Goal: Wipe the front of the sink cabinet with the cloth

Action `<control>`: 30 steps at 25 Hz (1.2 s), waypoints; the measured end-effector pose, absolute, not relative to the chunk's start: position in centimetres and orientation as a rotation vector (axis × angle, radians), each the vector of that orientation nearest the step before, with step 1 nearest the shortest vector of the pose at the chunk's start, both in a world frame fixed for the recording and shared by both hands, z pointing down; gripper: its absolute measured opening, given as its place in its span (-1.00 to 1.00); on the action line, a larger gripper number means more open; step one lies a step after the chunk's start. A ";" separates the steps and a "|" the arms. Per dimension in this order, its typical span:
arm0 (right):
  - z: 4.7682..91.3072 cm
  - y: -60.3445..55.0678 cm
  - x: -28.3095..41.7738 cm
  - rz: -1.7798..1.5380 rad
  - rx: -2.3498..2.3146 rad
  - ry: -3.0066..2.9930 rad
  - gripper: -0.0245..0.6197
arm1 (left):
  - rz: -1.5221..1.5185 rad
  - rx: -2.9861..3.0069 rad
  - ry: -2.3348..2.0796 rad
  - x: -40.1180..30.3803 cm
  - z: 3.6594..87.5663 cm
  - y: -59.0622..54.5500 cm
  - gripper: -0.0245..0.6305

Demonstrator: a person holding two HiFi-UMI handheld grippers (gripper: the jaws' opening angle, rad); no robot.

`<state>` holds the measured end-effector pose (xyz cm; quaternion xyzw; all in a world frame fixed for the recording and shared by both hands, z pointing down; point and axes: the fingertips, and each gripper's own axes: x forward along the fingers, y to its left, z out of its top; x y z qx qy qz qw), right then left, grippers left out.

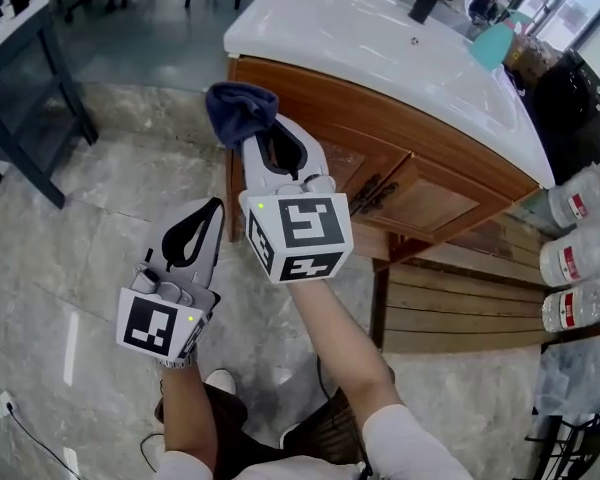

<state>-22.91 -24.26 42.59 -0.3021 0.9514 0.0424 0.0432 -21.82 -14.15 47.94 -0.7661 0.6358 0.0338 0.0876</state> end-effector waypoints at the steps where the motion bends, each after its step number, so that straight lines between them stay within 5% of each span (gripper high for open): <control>1: 42.6 -24.3 -23.6 0.126 -0.925 2.914 -0.74 | 0.107 -2.273 1.901 -22.1 47.8 -13.8 -0.92; 16: 41.9 -27.0 -25.2 0.192 -1.092 2.895 -0.74 | 0.041 -2.247 1.918 -22.0 48.0 -12.7 -0.92; 30: 41.9 -30.7 -11.6 0.283 -1.368 2.771 -0.72 | -0.035 -2.312 1.819 -19.4 49.0 -14.5 -0.92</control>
